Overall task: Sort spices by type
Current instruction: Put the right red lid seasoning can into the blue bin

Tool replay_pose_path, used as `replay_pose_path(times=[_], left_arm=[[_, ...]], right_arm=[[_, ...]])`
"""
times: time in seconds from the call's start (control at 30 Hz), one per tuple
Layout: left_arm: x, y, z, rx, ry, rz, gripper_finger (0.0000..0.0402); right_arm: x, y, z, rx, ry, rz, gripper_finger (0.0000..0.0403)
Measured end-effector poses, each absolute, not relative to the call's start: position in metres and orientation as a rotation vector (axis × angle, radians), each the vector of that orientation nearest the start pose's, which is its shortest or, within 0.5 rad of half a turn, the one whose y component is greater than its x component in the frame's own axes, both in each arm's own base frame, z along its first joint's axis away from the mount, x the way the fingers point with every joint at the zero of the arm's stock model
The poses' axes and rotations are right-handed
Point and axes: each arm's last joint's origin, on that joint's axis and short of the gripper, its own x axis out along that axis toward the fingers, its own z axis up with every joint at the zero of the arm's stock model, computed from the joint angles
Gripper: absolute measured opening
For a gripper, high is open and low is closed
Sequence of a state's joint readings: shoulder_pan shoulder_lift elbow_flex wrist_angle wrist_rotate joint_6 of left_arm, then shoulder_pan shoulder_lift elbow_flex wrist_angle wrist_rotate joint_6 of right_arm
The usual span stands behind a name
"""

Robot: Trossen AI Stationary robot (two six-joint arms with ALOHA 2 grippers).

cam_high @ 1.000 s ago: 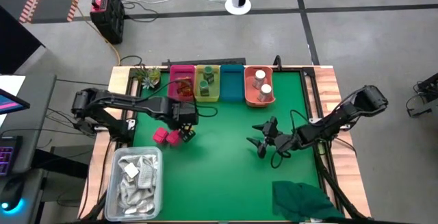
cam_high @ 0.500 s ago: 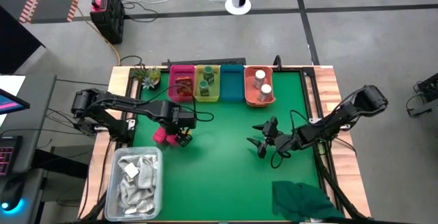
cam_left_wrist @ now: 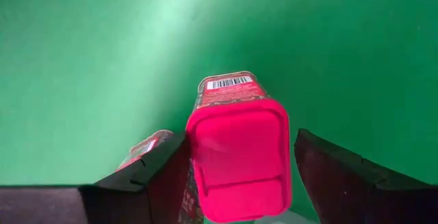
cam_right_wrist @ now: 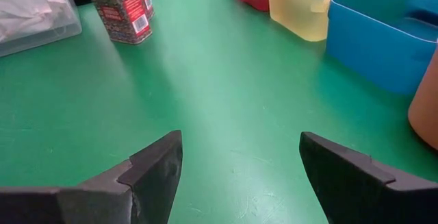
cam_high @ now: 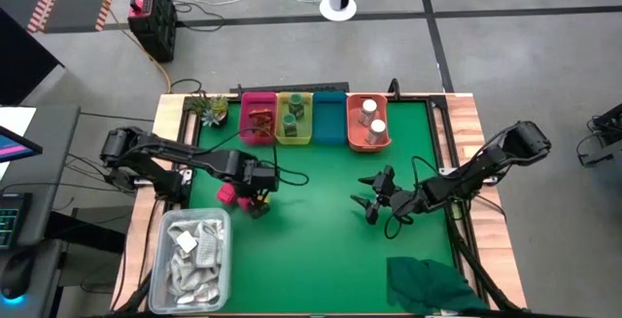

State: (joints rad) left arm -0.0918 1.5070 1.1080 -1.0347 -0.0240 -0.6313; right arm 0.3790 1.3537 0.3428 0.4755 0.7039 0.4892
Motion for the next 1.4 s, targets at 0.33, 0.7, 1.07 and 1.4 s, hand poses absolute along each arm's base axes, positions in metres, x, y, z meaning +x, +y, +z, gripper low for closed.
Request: replay_pose_path(times=[0.33,0.7,1.07,1.4], left_arm=[[0.264,-0.027,0.231,-0.397,1.367,0.430,0.0255],[0.261,-0.027,0.231,-0.406,1.395,0.451,0.0317],[0.270,-0.028,0.216,-0.328,1.430,0.466,0.0306],[0.276,-0.029,0.199,-0.301,1.513,0.465,0.0296]], right_arm=[[0.213,0.065,0.140,0.200,0.368,-0.418,0.0317],[0.213,0.065,0.141,0.206,0.359,-0.417,0.0317],[0.213,0.065,0.141,0.208,0.357,-0.416,0.0317],[0.213,0.065,0.141,0.209,0.355,-0.416,0.0317]])
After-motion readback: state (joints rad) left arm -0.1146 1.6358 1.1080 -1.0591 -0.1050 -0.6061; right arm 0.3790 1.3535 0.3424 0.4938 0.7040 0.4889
